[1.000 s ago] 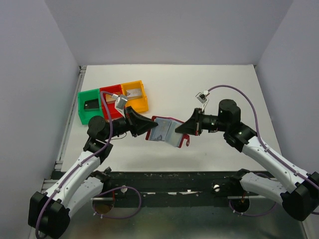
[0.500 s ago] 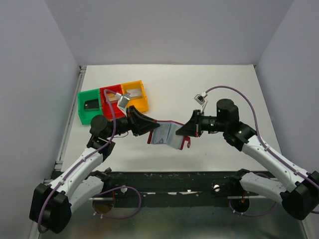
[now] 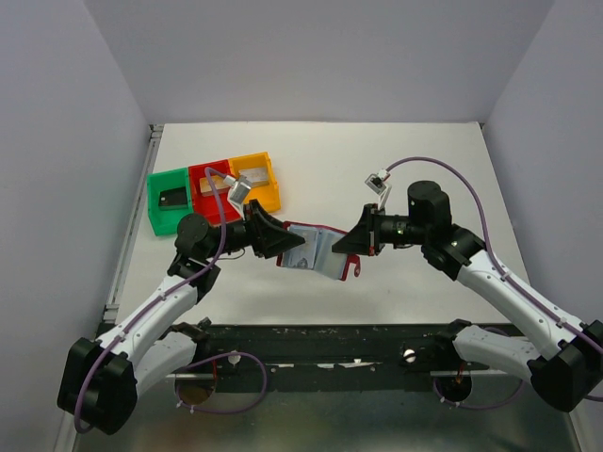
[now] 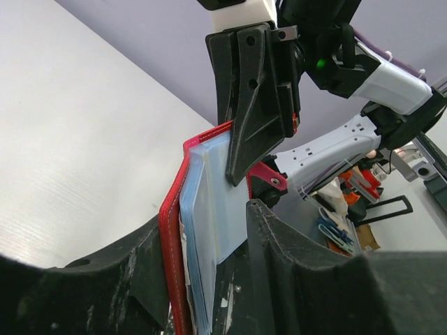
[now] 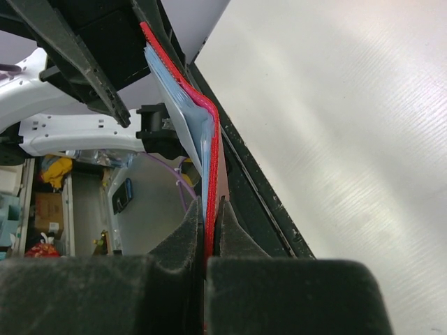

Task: Take the credit cards out of the card holder
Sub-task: Place the card holder at the center of the board.

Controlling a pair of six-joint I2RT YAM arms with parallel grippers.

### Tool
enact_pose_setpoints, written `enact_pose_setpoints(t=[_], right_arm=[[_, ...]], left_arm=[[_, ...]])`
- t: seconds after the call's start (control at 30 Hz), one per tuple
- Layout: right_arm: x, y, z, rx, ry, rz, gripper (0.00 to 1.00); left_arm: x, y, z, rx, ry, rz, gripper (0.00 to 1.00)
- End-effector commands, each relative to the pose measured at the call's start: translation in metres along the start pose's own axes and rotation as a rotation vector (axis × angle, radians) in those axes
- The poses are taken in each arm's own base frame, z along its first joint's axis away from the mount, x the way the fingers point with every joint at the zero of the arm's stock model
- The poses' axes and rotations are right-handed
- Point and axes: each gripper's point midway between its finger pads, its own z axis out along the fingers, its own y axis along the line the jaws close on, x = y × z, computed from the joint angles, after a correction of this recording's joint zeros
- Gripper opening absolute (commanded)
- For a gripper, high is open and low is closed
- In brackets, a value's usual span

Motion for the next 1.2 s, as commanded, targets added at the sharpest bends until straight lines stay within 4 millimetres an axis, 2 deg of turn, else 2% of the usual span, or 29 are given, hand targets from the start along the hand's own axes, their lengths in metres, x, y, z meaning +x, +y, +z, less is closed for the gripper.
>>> enact_pose_setpoints(t=[0.0, 0.07, 0.2, 0.27, 0.33, 0.37, 0.43, 0.47, 0.5, 0.57, 0.67, 0.73, 0.97, 1.17], right_arm=[[-0.005, 0.005, -0.002, 0.008, 0.006, -0.015, 0.0], [-0.005, 0.005, -0.003, 0.011, 0.007, -0.015, 0.0], [-0.004, 0.0, -0.004, 0.039, 0.006, -0.015, 0.0], [-0.004, -0.005, -0.005, 0.07, 0.006, -0.017, 0.0], [-0.004, -0.01, -0.007, 0.102, 0.001, -0.018, 0.03], [-0.004, -0.013, -0.007, 0.12, 0.002, -0.014, 0.14], [-0.003, -0.021, -0.011, 0.168, 0.005, 0.0, 0.48], [-0.003, -0.028, -0.015, 0.215, 0.005, 0.003, 0.6], [-0.005, -0.033, -0.02, 0.264, -0.004, -0.001, 0.68], [-0.009, -0.051, -0.035, 0.413, -0.024, -0.017, 0.74], [-0.015, -0.077, -0.061, 0.622, -0.069, -0.037, 0.76], [-0.017, -0.082, -0.068, 0.665, -0.097, -0.058, 0.75], [-0.013, -0.097, -0.058, 0.613, -0.208, -0.107, 0.69], [0.013, -0.111, -0.042, 0.576, -0.147, -0.043, 0.66]], left_arm=[[0.009, 0.0, 0.0, 0.013, 0.03, 0.005, 0.52], [0.009, 0.002, 0.001, 0.01, 0.033, 0.005, 0.44], [0.009, 0.009, 0.004, -0.006, 0.033, -0.005, 0.12], [0.006, 0.012, 0.007, -0.012, 0.032, -0.008, 0.0], [0.003, 0.015, 0.011, -0.014, 0.036, -0.014, 0.0], [0.002, 0.018, 0.013, -0.021, 0.038, -0.018, 0.0], [0.0, 0.023, 0.015, -0.04, 0.038, -0.022, 0.0], [-0.001, 0.028, 0.016, -0.065, 0.034, -0.026, 0.0], [-0.002, 0.034, 0.016, -0.094, 0.032, -0.026, 0.0], [-0.004, 0.05, 0.018, -0.172, 0.027, -0.042, 0.0], [-0.005, 0.082, 0.02, -0.316, 0.023, -0.107, 0.0], [-0.003, 0.101, 0.023, -0.38, 0.022, -0.163, 0.0], [0.022, 0.164, 0.041, -0.457, 0.042, -0.327, 0.0], [0.035, 0.189, 0.057, -0.41, 0.037, -0.402, 0.0]])
